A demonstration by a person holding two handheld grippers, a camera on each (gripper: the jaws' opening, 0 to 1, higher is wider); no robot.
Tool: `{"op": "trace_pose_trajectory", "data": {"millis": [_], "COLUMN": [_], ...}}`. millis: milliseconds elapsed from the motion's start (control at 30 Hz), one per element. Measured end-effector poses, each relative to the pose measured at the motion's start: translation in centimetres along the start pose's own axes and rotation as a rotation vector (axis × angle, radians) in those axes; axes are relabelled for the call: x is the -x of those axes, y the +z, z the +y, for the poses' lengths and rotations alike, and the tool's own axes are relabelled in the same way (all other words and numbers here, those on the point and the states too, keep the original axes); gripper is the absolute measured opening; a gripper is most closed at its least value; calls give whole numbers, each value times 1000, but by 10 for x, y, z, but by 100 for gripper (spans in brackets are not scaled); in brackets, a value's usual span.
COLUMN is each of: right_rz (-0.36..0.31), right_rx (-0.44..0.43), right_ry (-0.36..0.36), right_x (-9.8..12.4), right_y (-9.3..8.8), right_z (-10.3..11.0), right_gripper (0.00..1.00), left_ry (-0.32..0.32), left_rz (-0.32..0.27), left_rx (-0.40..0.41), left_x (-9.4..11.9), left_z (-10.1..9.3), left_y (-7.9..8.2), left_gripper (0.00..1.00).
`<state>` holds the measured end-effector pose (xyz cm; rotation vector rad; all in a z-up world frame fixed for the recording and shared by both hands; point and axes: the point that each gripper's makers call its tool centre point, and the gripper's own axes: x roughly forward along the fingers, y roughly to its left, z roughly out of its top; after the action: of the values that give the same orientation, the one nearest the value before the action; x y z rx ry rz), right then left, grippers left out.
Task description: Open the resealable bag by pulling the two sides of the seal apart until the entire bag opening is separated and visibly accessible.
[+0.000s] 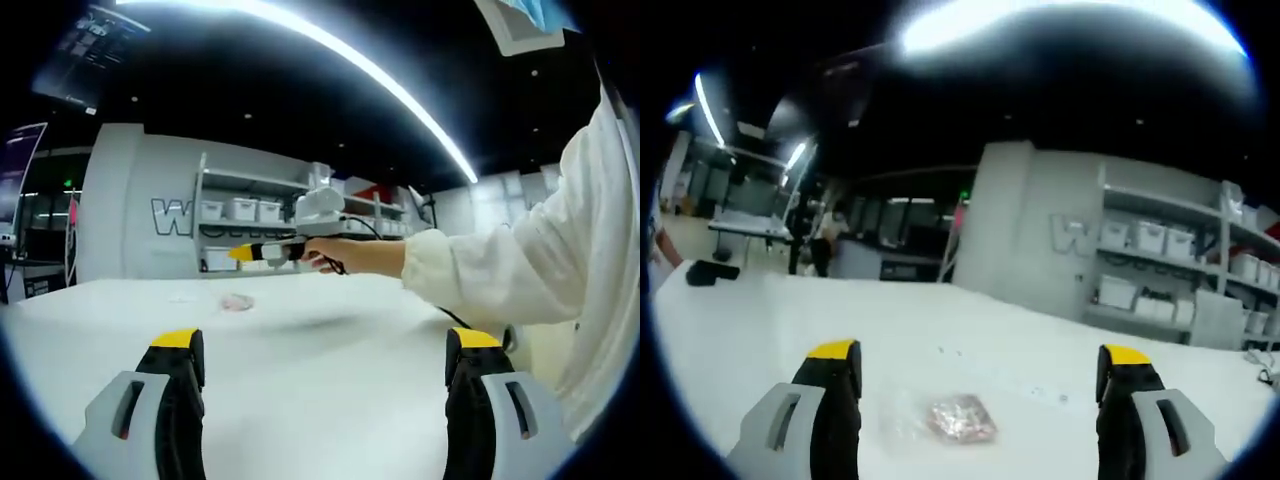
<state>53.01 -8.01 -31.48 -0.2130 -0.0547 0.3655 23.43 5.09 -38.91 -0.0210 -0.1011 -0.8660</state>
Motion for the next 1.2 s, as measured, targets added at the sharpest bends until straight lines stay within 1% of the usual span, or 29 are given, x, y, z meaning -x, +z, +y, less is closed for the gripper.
{"op": "trace_pose_trajectory", "data": {"millis": [300, 500, 733, 900, 1000, 1200], "right_rz": [6, -2, 1, 5, 9, -4], "right_rx": [15, 15, 9, 12, 28, 20], "right_ry": [-9, -15, -23, -21, -23, -19], "right_x": [12, 26, 39, 46, 48, 56], "right_y": [-2, 0, -3, -4, -4, 1], "right_z": [-5, -10, -16, -17, -17, -15], "right_gripper": [97, 96, 94, 93, 93, 90], "left_ry": [4, 6, 3, 4, 4, 6], "left_rz": [-2, -5, -2, -2, 2, 1], "left_rx": [-8, -13, -18, -19, -24, -22], "left_x": [0, 0, -1, -1, -2, -1], "left_z": [2, 1, 1, 1, 1, 3], "left_y": [2, 2, 2, 1, 1, 0], "left_gripper": [99, 99, 99, 100, 99, 99]}}
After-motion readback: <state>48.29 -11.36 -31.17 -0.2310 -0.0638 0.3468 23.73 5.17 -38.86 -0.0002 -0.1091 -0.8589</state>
